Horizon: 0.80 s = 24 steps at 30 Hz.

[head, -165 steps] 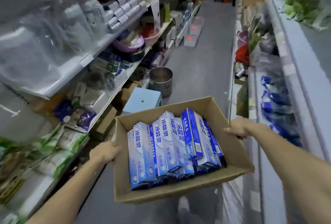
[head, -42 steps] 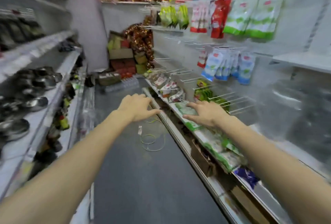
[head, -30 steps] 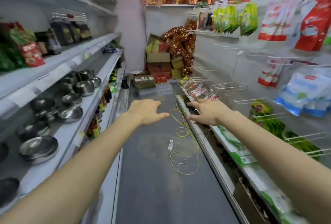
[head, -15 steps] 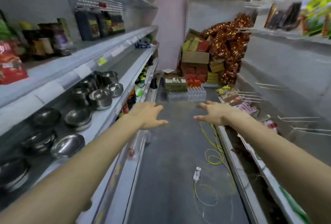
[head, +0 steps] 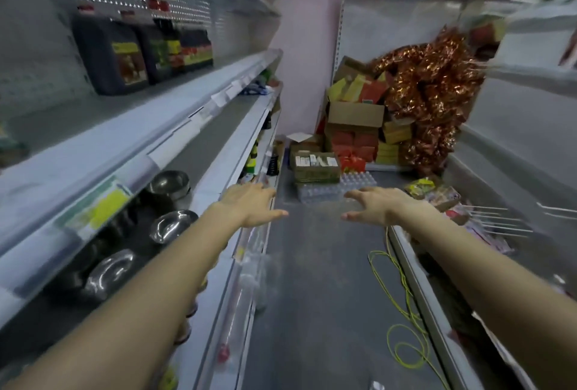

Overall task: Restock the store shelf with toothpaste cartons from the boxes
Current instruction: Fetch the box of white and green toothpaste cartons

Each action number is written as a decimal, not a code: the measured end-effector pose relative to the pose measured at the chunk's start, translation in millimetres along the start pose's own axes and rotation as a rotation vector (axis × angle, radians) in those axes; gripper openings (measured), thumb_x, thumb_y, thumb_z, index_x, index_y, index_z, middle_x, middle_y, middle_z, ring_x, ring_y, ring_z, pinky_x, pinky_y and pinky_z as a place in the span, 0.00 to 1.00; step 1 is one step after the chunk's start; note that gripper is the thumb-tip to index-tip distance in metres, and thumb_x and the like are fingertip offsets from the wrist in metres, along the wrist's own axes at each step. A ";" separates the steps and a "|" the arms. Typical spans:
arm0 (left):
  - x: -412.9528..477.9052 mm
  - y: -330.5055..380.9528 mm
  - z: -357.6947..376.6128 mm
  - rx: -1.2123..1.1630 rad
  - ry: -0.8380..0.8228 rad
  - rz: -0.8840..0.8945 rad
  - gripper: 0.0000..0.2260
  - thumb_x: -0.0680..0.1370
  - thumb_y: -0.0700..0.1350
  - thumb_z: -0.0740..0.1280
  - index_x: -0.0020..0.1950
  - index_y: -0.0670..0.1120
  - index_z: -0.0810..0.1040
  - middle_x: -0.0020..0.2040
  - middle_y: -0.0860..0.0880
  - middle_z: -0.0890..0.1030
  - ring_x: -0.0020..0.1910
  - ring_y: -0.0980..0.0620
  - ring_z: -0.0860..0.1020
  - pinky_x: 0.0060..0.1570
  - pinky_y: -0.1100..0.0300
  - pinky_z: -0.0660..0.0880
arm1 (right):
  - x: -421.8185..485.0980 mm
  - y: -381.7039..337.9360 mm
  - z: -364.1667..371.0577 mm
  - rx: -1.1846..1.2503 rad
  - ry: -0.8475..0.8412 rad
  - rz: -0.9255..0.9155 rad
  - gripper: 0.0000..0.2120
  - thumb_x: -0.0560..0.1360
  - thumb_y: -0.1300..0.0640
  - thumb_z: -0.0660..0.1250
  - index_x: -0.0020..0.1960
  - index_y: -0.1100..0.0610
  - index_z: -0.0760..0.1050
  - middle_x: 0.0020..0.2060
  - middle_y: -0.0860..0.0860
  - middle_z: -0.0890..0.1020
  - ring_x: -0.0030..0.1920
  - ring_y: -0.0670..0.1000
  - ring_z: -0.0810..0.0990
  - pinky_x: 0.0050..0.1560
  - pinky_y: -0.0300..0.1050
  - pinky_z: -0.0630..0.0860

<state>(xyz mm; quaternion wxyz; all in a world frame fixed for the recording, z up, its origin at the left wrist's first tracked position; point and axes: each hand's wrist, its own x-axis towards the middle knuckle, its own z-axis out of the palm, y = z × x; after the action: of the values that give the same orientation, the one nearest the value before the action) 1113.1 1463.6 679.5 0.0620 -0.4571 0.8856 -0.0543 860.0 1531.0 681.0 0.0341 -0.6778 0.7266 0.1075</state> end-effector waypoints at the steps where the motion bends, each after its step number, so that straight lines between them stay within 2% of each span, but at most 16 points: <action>1: 23.1 -8.1 0.3 0.012 -0.003 0.008 0.30 0.77 0.68 0.54 0.73 0.51 0.65 0.71 0.45 0.69 0.66 0.44 0.71 0.56 0.51 0.69 | 23.1 6.4 -6.5 -0.004 -0.014 0.012 0.34 0.75 0.31 0.55 0.76 0.44 0.56 0.74 0.52 0.63 0.72 0.55 0.65 0.66 0.53 0.65; 4: 97.2 -29.7 4.7 0.010 0.000 0.010 0.30 0.77 0.67 0.54 0.72 0.50 0.65 0.71 0.44 0.69 0.66 0.44 0.71 0.55 0.51 0.70 | 100.1 27.6 -20.9 0.043 -0.031 0.052 0.33 0.75 0.31 0.56 0.75 0.45 0.56 0.74 0.52 0.63 0.72 0.55 0.65 0.66 0.51 0.65; 10: 267.0 -63.4 30.9 -0.007 -0.025 0.017 0.29 0.77 0.67 0.54 0.69 0.49 0.68 0.63 0.44 0.75 0.62 0.43 0.73 0.54 0.49 0.73 | 271.8 68.2 -13.2 0.086 -0.049 0.031 0.35 0.74 0.32 0.56 0.76 0.46 0.55 0.76 0.52 0.59 0.75 0.55 0.60 0.70 0.53 0.61; 12: 327.6 -76.6 34.0 0.001 -0.041 0.013 0.29 0.78 0.67 0.54 0.71 0.49 0.66 0.65 0.43 0.73 0.63 0.43 0.72 0.54 0.50 0.71 | 334.9 88.1 -8.9 0.125 -0.055 0.031 0.36 0.74 0.31 0.56 0.76 0.46 0.55 0.76 0.53 0.59 0.75 0.56 0.59 0.72 0.54 0.60; 15: 411.2 -96.9 33.5 0.029 -0.106 -0.004 0.29 0.79 0.66 0.53 0.74 0.50 0.64 0.70 0.43 0.69 0.67 0.43 0.70 0.59 0.50 0.69 | 419.6 118.4 -16.2 0.289 -0.154 0.056 0.37 0.75 0.33 0.58 0.77 0.50 0.53 0.76 0.53 0.58 0.75 0.55 0.59 0.72 0.50 0.58; 18: 490.1 -119.4 34.5 0.043 -0.136 -0.015 0.29 0.79 0.66 0.53 0.74 0.51 0.63 0.71 0.44 0.69 0.68 0.43 0.69 0.60 0.52 0.68 | 492.3 138.8 -34.9 0.405 -0.206 0.045 0.37 0.76 0.36 0.59 0.78 0.53 0.52 0.77 0.52 0.57 0.75 0.54 0.58 0.72 0.47 0.55; 21: 569.1 -140.7 36.7 0.052 -0.161 -0.016 0.28 0.79 0.66 0.54 0.72 0.49 0.67 0.68 0.44 0.71 0.66 0.44 0.71 0.58 0.51 0.69 | 564.5 156.4 -54.9 0.359 -0.123 -0.014 0.37 0.75 0.34 0.60 0.77 0.51 0.55 0.74 0.52 0.63 0.73 0.55 0.64 0.70 0.49 0.61; 24: 659.2 -158.4 48.0 0.002 -0.178 -0.012 0.28 0.78 0.67 0.54 0.70 0.51 0.68 0.66 0.43 0.72 0.64 0.43 0.72 0.57 0.50 0.70 | 638.8 178.5 -65.8 0.322 -0.038 -0.063 0.34 0.74 0.34 0.60 0.74 0.48 0.59 0.71 0.52 0.70 0.68 0.55 0.69 0.63 0.50 0.68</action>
<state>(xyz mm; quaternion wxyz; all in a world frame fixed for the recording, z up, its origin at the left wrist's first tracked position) 869.3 832.3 616.7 0.1404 -0.4652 0.8739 -0.0147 638.9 903.5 640.1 0.1593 -0.6837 0.7122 0.0011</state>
